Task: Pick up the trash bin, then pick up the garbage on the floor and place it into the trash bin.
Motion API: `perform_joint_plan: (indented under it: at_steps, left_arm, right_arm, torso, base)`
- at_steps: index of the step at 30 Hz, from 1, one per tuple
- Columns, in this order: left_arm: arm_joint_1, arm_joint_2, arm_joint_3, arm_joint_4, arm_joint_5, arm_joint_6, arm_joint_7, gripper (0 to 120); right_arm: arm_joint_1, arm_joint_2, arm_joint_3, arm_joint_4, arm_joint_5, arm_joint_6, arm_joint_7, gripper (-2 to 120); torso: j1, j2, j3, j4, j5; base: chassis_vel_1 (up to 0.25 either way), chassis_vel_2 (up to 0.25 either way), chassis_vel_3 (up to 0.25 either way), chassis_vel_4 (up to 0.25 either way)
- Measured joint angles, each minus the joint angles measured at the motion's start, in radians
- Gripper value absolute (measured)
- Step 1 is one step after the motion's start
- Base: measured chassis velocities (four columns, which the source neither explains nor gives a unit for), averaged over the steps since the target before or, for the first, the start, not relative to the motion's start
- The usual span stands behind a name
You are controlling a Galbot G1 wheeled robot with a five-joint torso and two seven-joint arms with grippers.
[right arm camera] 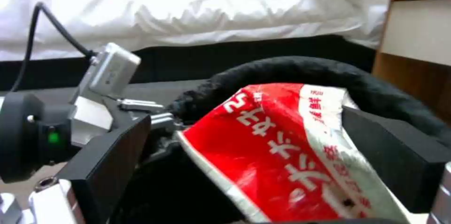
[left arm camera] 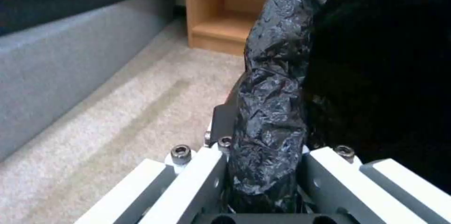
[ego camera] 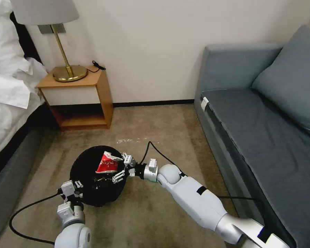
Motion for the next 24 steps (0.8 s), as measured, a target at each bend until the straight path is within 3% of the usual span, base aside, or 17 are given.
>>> perform_joint_plan:
  at_steps: [10,24]
  left_arm:
    - [-0.01,0.013,0.005,-0.022,-0.05,0.043,0.0,3]
    - [-0.017,0.031,-0.009,-0.027,-0.08,0.071,-0.014,3]
  right_arm:
    - [0.079,-0.022,-0.085,-0.027,0.0,-0.047,-0.04,100]
    - [0.153,-0.044,-0.068,-0.055,-0.088,-0.077,-0.136,100]
  torso:
    - [0.0,0.0,0.0,0.0,-0.0002]
    - [0.0,0.0,0.0,0.0001,0.0]
  base:
    - [0.0,0.0,0.0,0.0]
    - [0.0,0.0,0.0,0.0]
